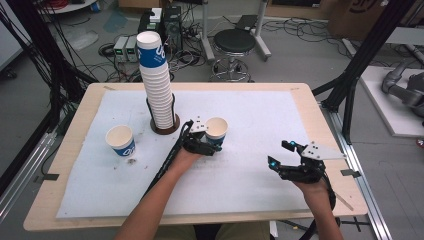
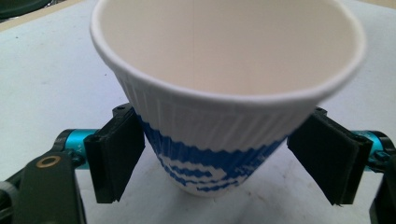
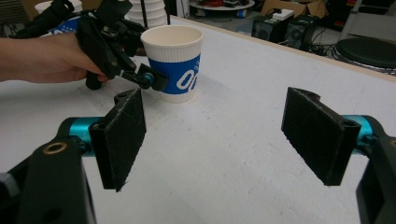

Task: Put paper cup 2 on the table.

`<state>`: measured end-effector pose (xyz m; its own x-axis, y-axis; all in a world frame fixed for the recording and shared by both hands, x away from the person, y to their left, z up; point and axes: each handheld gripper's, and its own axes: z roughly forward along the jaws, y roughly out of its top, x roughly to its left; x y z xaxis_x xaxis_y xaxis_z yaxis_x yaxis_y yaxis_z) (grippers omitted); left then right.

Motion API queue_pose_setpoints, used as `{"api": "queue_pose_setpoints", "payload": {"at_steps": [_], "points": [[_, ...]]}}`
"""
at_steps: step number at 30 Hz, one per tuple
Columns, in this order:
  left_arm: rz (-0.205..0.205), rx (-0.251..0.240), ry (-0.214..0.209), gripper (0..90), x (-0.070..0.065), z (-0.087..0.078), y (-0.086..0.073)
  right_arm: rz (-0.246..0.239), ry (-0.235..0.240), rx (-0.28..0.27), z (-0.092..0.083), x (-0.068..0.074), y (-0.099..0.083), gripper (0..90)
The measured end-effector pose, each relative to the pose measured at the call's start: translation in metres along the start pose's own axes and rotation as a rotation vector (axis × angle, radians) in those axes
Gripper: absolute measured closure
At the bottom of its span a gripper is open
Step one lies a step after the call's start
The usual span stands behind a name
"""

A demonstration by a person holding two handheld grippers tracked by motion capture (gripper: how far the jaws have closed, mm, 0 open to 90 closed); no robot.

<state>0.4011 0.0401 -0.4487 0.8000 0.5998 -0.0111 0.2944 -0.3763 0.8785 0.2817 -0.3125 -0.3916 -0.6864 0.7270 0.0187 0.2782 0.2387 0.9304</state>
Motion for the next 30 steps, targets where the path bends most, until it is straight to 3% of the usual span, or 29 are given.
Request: {"api": "queue_pose_setpoints", "payload": {"at_steps": [4, 13, 22, 30], "points": [[-0.014, -0.032, -0.008, 18.5, 0.001, -0.014, -0.003, 0.001, -0.001, 0.005, 0.000, -0.001, -0.001, 22.4], [-0.061, -0.178, -0.025, 17.6, 0.002, -0.063, -0.010, -0.003, -0.016, 0.008, 0.001, -0.001, -0.002, 22.4], [-0.085, -0.300, -0.039, 17.6, 0.003, -0.108, -0.012, -0.029, -0.028, 0.015, 0.003, 0.002, -0.003, 22.4], [-0.091, -0.385, -0.030, 17.6, 0.004, -0.146, -0.017, -0.022, -0.026, 0.013, 0.001, 0.003, -0.005, 22.4]]}}
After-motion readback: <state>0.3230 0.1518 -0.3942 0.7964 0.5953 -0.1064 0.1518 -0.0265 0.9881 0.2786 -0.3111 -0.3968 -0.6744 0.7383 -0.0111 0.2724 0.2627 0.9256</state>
